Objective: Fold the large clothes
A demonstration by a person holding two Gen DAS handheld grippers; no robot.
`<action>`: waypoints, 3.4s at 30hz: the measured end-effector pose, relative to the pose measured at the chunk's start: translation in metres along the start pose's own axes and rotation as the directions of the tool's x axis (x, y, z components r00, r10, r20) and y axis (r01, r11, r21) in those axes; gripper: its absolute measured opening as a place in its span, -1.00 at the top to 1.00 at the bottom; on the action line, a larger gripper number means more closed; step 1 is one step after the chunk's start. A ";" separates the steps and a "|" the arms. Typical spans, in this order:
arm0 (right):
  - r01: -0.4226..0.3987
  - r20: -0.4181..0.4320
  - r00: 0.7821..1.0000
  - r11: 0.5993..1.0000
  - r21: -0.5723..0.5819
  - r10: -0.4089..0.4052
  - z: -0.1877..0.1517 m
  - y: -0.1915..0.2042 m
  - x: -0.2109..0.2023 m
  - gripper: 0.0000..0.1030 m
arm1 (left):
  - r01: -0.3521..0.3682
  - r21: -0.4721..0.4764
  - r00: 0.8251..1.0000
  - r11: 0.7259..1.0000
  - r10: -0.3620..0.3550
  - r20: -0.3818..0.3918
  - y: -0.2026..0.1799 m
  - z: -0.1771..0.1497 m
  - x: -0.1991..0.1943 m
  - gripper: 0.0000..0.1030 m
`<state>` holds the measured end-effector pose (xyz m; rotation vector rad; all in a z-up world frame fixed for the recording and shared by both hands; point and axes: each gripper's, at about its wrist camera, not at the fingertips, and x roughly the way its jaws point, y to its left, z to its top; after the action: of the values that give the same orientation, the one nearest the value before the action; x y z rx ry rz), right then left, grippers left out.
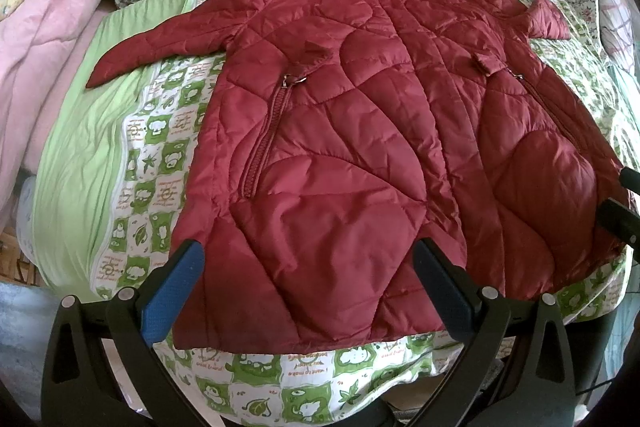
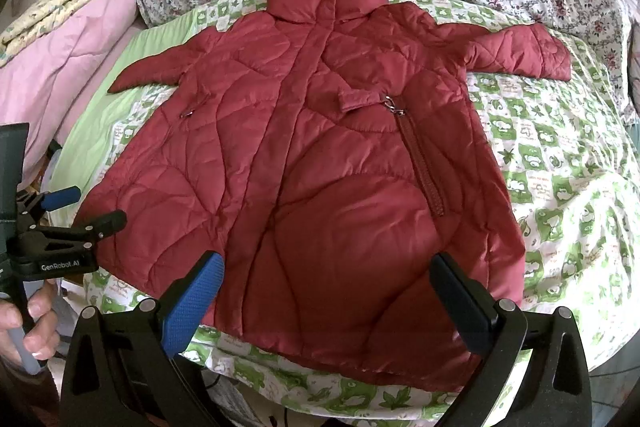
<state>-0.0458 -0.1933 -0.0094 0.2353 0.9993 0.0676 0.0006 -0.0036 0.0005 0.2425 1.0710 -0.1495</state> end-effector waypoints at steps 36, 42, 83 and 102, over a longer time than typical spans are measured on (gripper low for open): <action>0.031 0.099 0.994 0.979 0.204 -0.052 0.070 -0.120 0.013 -1.00 | 0.016 -0.054 0.999 0.998 -0.019 -0.051 0.023 0.034 0.036 -1.00; 0.086 0.095 0.989 0.955 0.284 -0.117 0.100 -0.172 0.031 -1.00 | 0.058 -0.109 0.997 0.992 -0.064 -0.044 0.030 0.052 0.042 -1.00; 0.219 0.050 0.956 0.812 0.541 -0.291 0.300 -0.386 0.173 0.81 | 0.056 -0.121 0.997 0.991 -0.061 -0.044 0.009 0.106 0.103 -1.00; -0.275 0.198 0.948 0.955 0.114 0.250 0.253 -0.151 0.121 0.82 | 0.125 -0.161 0.992 0.979 -0.129 -0.016 0.024 0.097 0.088 -1.00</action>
<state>0.2243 -0.3625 -0.0120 0.4957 0.7868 0.2165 0.1307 -0.0065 -0.0299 0.0319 1.1187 -0.1748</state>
